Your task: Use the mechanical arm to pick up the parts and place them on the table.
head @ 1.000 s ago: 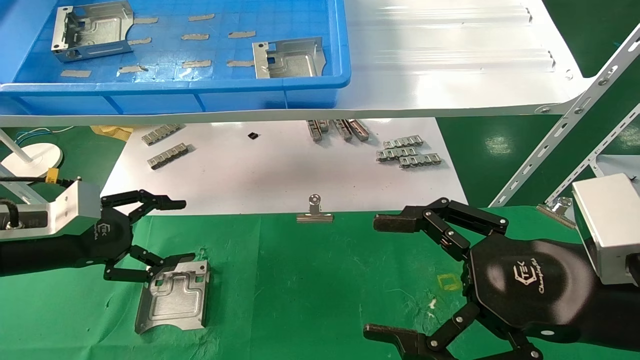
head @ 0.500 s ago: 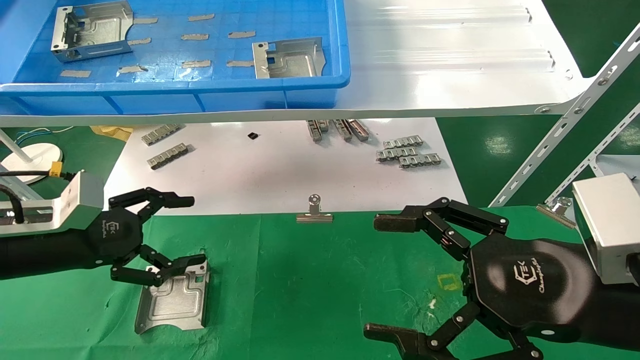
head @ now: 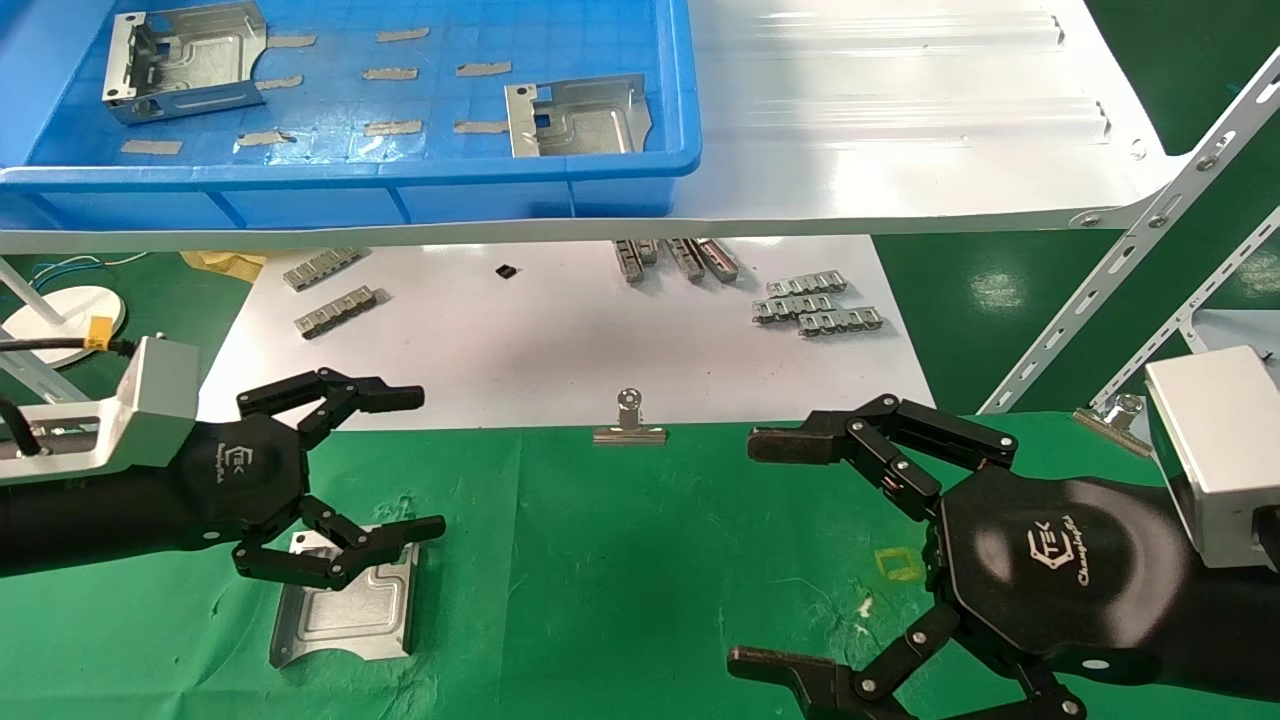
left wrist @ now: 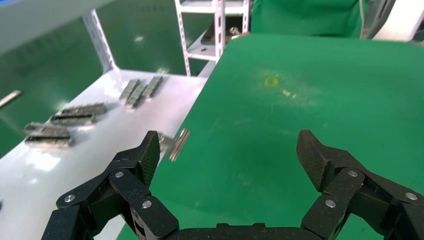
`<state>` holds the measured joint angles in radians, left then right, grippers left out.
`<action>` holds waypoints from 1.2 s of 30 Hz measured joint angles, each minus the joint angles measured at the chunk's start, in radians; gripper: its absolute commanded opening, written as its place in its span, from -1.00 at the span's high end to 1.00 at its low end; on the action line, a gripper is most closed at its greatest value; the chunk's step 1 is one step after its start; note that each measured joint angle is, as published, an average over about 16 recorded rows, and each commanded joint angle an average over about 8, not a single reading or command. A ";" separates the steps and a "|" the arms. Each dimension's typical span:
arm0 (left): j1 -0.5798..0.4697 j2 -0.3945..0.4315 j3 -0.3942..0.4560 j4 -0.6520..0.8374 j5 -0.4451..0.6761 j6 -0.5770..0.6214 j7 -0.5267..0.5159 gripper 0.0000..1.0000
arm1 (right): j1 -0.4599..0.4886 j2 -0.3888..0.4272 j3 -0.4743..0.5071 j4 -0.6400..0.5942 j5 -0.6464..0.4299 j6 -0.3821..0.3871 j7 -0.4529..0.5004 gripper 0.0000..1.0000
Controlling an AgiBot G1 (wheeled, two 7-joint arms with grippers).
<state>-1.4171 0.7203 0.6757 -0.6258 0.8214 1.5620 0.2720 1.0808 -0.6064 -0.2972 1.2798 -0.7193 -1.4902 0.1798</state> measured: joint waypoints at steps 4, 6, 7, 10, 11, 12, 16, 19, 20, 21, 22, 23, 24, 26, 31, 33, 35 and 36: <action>0.038 -0.012 -0.043 -0.072 -0.010 -0.007 -0.050 -1.00 | 0.000 0.000 0.000 0.000 0.000 0.000 0.000 -1.00; 0.056 -0.018 -0.065 -0.109 -0.015 -0.011 -0.076 -1.00 | 0.000 0.000 0.000 0.000 0.000 0.000 0.000 -1.00; 0.066 -0.021 -0.076 -0.127 -0.017 -0.013 -0.088 -1.00 | 0.000 0.000 0.000 0.000 0.000 0.000 0.000 -1.00; 0.094 -0.030 -0.109 -0.181 -0.025 -0.018 -0.126 -1.00 | 0.000 0.000 -0.001 0.000 0.000 0.000 0.000 -1.00; 0.103 -0.033 -0.120 -0.199 -0.027 -0.020 -0.139 -1.00 | 0.000 0.000 -0.001 0.000 0.000 0.000 0.000 -1.00; 0.113 -0.036 -0.131 -0.217 -0.030 -0.022 -0.152 -1.00 | 0.000 0.000 -0.001 0.000 0.000 0.000 0.000 -1.00; 0.151 -0.048 -0.174 -0.289 -0.040 -0.029 -0.202 -1.00 | 0.000 0.000 -0.001 0.000 0.001 0.000 0.000 -1.00; 0.179 -0.057 -0.207 -0.344 -0.047 -0.035 -0.240 -1.00 | 0.000 0.000 -0.001 0.000 0.001 0.000 -0.001 -1.00; 0.188 -0.060 -0.218 -0.362 -0.050 -0.036 -0.252 -1.00 | 0.000 0.000 -0.001 0.000 0.001 0.000 -0.001 -1.00; 0.198 -0.063 -0.229 -0.380 -0.052 -0.038 -0.265 -1.00 | 0.000 0.000 -0.001 0.000 0.001 0.000 -0.001 -1.00; 0.207 -0.066 -0.239 -0.398 -0.055 -0.040 -0.278 -1.00 | 0.000 0.000 -0.001 0.000 0.001 0.001 -0.001 -1.00; 0.216 -0.069 -0.250 -0.416 -0.057 -0.042 -0.290 -1.00 | 0.000 0.001 -0.001 0.000 0.001 0.001 -0.001 -1.00; 0.226 -0.072 -0.261 -0.434 -0.060 -0.044 -0.303 -1.00 | 0.000 0.001 -0.001 0.000 0.001 0.001 -0.001 -1.00; 0.245 -0.078 -0.283 -0.470 -0.065 -0.047 -0.328 -1.00 | 0.000 0.001 -0.001 0.000 0.001 0.001 -0.001 -1.00; 0.290 -0.092 -0.335 -0.557 -0.077 -0.056 -0.389 -1.00 | 0.000 0.001 -0.002 0.000 0.001 0.001 -0.001 -1.00; 0.303 -0.097 -0.351 -0.583 -0.080 -0.059 -0.407 -1.00 | 0.000 0.001 -0.002 0.000 0.001 0.001 -0.001 -1.00; 0.312 -0.099 -0.361 -0.600 -0.083 -0.060 -0.419 -1.00 | 0.000 0.001 -0.002 0.000 0.001 0.001 -0.001 -1.00; 0.317 -0.101 -0.366 -0.609 -0.084 -0.061 -0.425 -1.00 | 0.000 0.001 -0.002 0.000 0.001 0.001 -0.001 -1.00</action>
<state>-1.1004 0.6195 0.3096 -1.2344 0.7374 1.5009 -0.1527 1.0812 -0.6057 -0.2990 1.2798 -0.7180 -1.4894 0.1789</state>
